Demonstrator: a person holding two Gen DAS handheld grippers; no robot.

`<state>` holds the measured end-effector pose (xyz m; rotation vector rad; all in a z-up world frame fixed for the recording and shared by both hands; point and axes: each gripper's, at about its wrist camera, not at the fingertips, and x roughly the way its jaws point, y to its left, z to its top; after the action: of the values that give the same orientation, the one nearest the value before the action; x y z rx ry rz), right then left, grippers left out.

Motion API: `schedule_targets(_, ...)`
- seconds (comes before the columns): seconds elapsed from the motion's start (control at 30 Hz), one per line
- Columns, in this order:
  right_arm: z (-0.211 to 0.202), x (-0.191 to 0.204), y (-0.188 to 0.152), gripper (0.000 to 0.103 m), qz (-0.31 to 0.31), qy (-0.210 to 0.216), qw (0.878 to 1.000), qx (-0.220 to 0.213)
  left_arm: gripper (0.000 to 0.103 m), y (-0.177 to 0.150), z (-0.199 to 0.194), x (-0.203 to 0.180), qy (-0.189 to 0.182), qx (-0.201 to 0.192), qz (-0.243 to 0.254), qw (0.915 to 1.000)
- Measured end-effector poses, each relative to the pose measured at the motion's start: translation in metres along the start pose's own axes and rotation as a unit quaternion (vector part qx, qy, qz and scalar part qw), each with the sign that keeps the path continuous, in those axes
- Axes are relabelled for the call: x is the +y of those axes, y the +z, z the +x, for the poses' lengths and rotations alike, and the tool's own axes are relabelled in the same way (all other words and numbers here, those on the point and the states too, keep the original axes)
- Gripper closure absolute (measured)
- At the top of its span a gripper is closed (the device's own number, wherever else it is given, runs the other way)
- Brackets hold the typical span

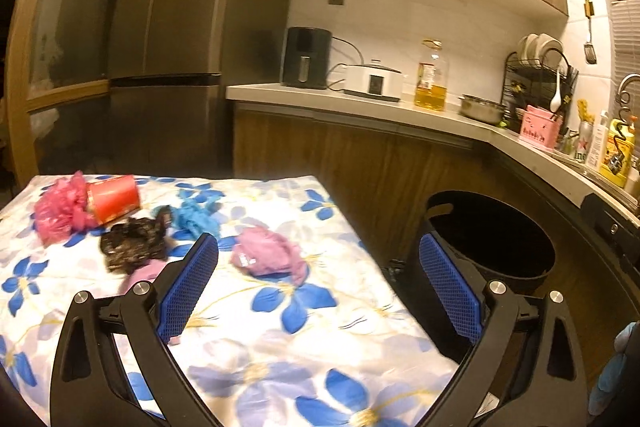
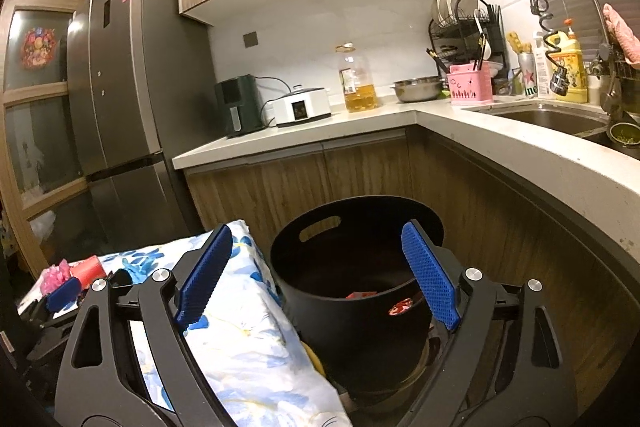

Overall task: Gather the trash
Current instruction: 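Move both open grippers back to the table, then reach the left gripper to the pink glove and close on it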

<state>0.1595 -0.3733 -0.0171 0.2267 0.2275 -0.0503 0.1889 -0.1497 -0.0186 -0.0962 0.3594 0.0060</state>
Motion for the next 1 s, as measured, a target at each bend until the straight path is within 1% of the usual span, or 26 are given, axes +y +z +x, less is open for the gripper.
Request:
schedule_targets(0.33,-0.022,0.032,-0.008,0.018,-0.013,0.014,1.000,-0.011,0.007,-0.004,-0.027,0.033,0.030,-0.014,-0.013,0.9994)
schedule_targets(0.5,-0.025,0.050,-0.017,0.017,-0.020,0.028,0.999,-0.006,0.007,-0.011,-0.034,0.055,0.052,-0.015,-0.021,0.9983)
schedule_targets(0.77,-0.022,0.079,-0.030,0.018,-0.033,0.047,0.998,0.003,0.007,-0.023,-0.035,0.093,0.095,-0.010,-0.035,0.9948)
schedule_targets(1.0,-0.014,0.099,-0.039,0.018,-0.043,0.062,0.997,0.012,0.007,-0.033,-0.027,0.120,0.111,-0.008,-0.050,0.9925)
